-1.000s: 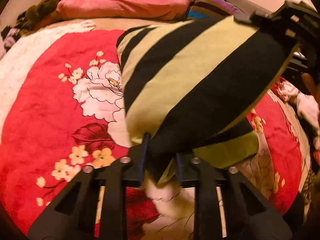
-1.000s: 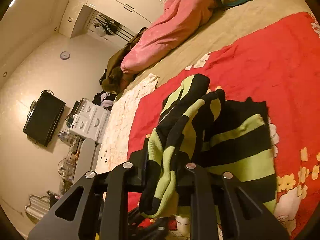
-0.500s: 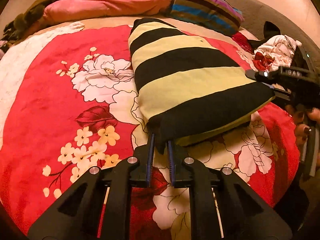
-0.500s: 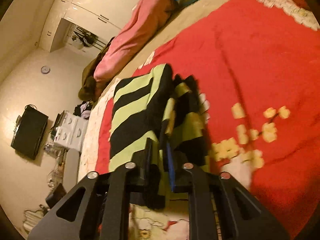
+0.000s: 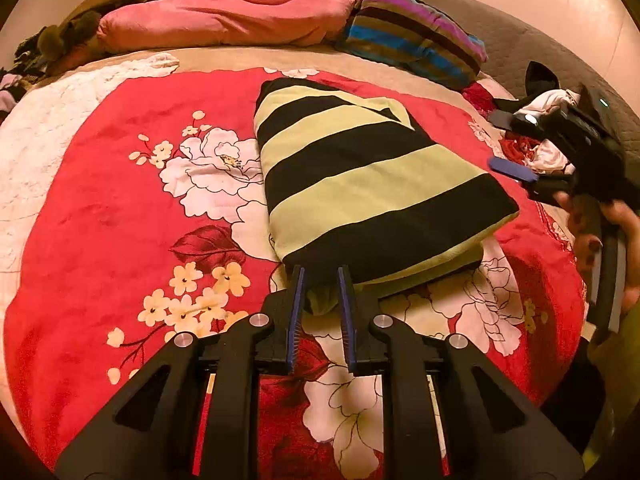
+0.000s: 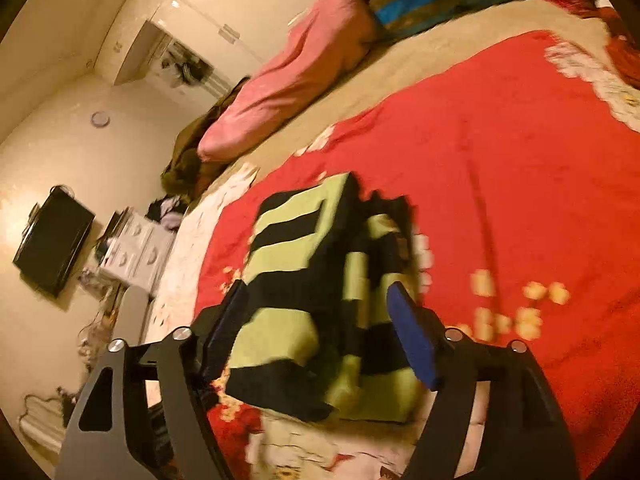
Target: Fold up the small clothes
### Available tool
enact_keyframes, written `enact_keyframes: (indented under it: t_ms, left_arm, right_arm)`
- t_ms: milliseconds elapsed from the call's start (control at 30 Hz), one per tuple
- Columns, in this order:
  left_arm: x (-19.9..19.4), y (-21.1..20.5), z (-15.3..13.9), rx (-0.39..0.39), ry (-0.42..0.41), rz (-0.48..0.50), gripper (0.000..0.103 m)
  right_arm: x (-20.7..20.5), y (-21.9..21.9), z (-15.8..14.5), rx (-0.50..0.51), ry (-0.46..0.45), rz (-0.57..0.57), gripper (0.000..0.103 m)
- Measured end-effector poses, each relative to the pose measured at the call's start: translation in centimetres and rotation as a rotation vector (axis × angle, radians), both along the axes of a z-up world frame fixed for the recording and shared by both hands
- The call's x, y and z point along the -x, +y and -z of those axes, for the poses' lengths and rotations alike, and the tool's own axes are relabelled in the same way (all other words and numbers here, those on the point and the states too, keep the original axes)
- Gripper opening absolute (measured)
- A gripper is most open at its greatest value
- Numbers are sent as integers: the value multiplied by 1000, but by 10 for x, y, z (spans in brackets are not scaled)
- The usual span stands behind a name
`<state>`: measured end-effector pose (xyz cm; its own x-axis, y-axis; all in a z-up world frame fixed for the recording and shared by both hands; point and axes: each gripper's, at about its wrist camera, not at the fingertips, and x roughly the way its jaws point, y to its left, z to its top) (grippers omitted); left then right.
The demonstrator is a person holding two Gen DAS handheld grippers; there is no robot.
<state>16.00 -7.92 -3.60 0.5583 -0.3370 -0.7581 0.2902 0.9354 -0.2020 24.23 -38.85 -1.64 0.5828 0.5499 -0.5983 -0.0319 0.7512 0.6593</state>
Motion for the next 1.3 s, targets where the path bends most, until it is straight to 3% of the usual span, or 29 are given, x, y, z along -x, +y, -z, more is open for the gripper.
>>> enact_keyframes:
  t_ms: [100,233,267,300,367,400,500,633,733,867,933,1000,1100,1300]
  left_arm:
    - [2,-2,-4,-12,-15,2,16]
    - [3,-3,-8,-20,-19,4,17]
    - [2,-3,-8,-18,-16,4,18]
    - [2,-4,-8,-20,-12,3,20]
    - [1,-4,-7,-20,-7,2,21]
    - [1,-4,-7,-18,-6,3,21]
    - [1,-3,-8,-17,-4,2,22]
    - [1,2,-8,-13,-3,-10,25]
    - [0,4,-6,-13,4,-16,27]
    - [-1,4,-3,-8,19,-20,34]
    - [-3,5,-2,-5,22,-28,39]
    - [-8,6,-4,-2,18,-39,45]
    - [-22,11,-11,34,8,-66,61]
    - [-74,7,0,119,76,-55,71]
  right_arm:
    - [-22,14,8,18,55,-25,87]
    - [-44,25,29,-17,154,-42,89]
    - [-47,30,32,-24,165,-66,82]
    - [-49,35,33,-10,162,-85,52]
    - [-47,46,29,78,120,-124,28]
    - [-45,49,26,106,91,-139,19]
    - [-31,50,11,159,-1,-170,15]
    - [-21,32,10,218,-17,-144,15]
    - [-21,19,32,260,43,-111,16]
    - [-19,21,60,332,96,-104,34]
    - [-17,22,60,330,84,-102,38]
    - [-18,21,59,336,88,-88,55]
    - [-21,12,62,281,107,-77,67]
    - [-28,4,73,205,137,-90,69]
